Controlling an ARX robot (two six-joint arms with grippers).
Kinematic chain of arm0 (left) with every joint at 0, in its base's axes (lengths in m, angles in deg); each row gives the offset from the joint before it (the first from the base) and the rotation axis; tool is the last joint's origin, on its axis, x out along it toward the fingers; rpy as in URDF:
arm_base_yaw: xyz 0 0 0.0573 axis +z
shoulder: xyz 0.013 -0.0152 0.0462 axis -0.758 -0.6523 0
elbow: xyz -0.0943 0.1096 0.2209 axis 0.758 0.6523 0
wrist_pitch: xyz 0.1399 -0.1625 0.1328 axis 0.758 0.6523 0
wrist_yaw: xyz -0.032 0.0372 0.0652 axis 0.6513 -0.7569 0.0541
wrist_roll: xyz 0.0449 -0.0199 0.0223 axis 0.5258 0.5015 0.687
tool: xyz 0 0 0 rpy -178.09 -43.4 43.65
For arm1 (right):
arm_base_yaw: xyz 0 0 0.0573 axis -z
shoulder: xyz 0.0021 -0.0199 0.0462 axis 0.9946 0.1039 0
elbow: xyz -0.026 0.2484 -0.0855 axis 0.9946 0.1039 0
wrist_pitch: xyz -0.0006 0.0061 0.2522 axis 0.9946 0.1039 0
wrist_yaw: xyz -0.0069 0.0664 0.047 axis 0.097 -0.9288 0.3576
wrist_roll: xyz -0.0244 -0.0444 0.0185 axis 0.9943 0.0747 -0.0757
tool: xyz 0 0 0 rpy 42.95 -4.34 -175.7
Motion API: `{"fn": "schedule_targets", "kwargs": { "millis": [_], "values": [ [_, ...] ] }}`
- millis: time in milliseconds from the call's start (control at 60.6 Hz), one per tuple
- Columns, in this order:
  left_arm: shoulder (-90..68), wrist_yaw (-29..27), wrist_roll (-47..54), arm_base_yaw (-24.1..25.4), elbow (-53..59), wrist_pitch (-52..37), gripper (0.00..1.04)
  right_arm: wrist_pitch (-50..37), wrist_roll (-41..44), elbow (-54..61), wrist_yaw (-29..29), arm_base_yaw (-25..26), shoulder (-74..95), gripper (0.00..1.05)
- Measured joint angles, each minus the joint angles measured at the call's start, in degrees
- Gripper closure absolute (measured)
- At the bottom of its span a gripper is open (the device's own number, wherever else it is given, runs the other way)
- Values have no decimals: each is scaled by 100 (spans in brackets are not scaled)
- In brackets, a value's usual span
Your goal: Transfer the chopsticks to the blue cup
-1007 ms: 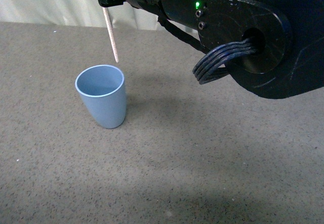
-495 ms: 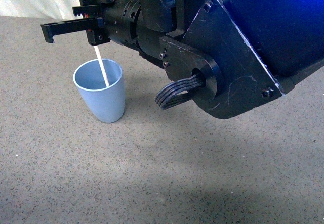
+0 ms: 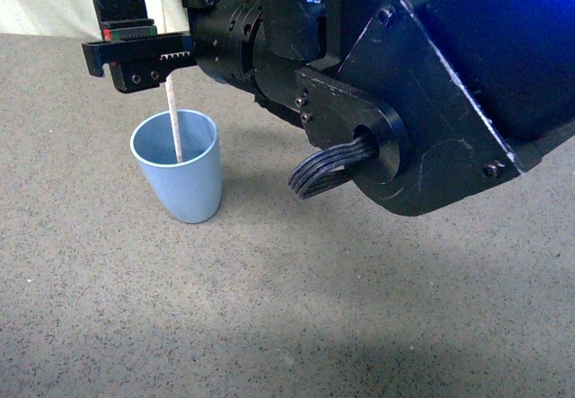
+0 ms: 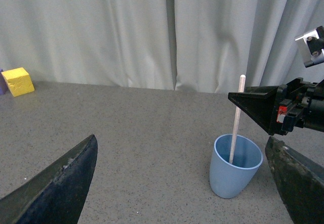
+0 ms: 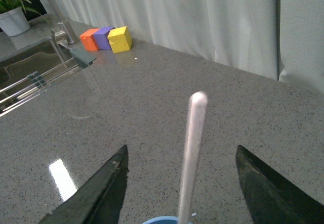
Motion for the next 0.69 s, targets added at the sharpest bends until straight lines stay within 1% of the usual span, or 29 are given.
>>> {"fn": "schedule_targets", "kwargs": {
  "millis": [66, 99, 116, 182, 215, 413, 578, 694],
  "values": [
    [0, 0, 0, 0, 0, 0, 7, -24, 2, 28, 129, 26, -66, 15],
    [0, 0, 0, 0, 0, 0, 7, -24, 0, 46, 280, 44, -116, 8],
    [0, 0, 2, 0, 0, 0, 7, -24, 0, 59, 369, 55, -146, 7],
    [0, 0, 2, 0, 0, 0, 7, 52, 15, 103, 669, 107, -254, 10],
    [0, 0, 0, 0, 0, 0, 7, 103, 24, 153, 876, 160, -326, 10],
    [0, 0, 0, 0, 0, 0, 7, 254, -42, 516, 1569, 566, -678, 9],
    [0, 0, 0, 0, 0, 0, 7, 426, -94, 981, 1954, 1036, -1211, 9],
    [0, 0, 2, 0, 0, 0, 7, 133, 37, 1598, 2468, 1510, -1746, 9]
  ]
}}
